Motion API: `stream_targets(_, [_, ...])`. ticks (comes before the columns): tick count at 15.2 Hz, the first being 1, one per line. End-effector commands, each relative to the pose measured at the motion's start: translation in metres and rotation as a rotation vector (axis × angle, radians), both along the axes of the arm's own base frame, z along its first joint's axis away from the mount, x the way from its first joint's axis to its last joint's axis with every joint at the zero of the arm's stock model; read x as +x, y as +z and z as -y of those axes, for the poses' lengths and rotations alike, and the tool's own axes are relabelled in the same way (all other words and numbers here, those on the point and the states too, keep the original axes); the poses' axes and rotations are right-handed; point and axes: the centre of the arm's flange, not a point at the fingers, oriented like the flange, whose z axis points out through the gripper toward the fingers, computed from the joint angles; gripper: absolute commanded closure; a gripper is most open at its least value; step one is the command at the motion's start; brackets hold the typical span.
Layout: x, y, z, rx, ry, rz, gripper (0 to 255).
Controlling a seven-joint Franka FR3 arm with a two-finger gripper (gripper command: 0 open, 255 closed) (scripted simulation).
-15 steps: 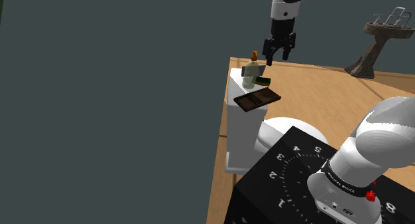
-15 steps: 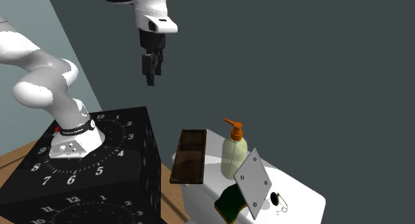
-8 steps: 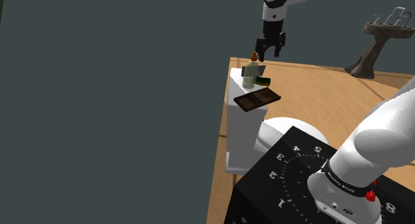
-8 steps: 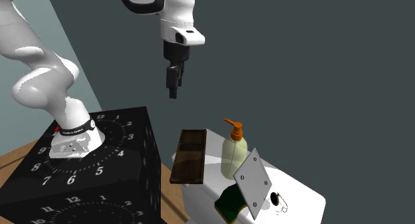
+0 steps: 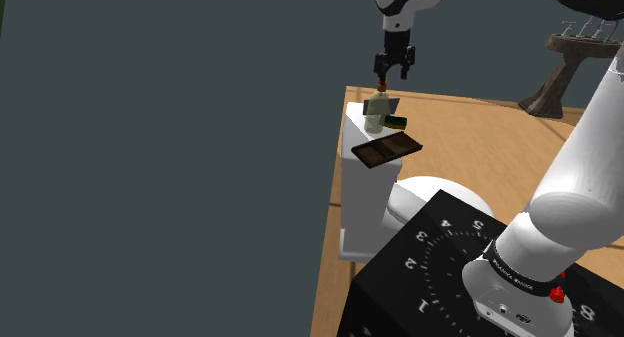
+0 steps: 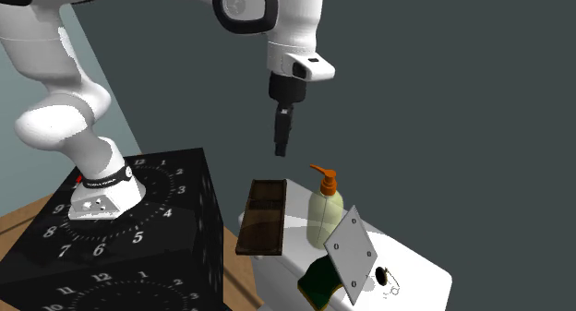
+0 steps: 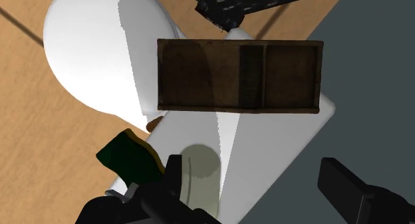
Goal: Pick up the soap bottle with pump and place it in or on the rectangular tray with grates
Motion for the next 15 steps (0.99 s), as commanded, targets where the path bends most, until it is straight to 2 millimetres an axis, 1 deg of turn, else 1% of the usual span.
stream_targets(1, [0.019,-0.008,0.017,-0.005,-0.006,0.004,0])
stream_targets(8, [0.084,-0.023,0.078,-0.022,-0.029,0.014,0])
stream_targets(9, [0.085,-0.023,0.078,-0.022,-0.029,0.014,0])
stream_targets(15, [0.081,-0.054,0.081,-0.022,-0.029,0.014,0])
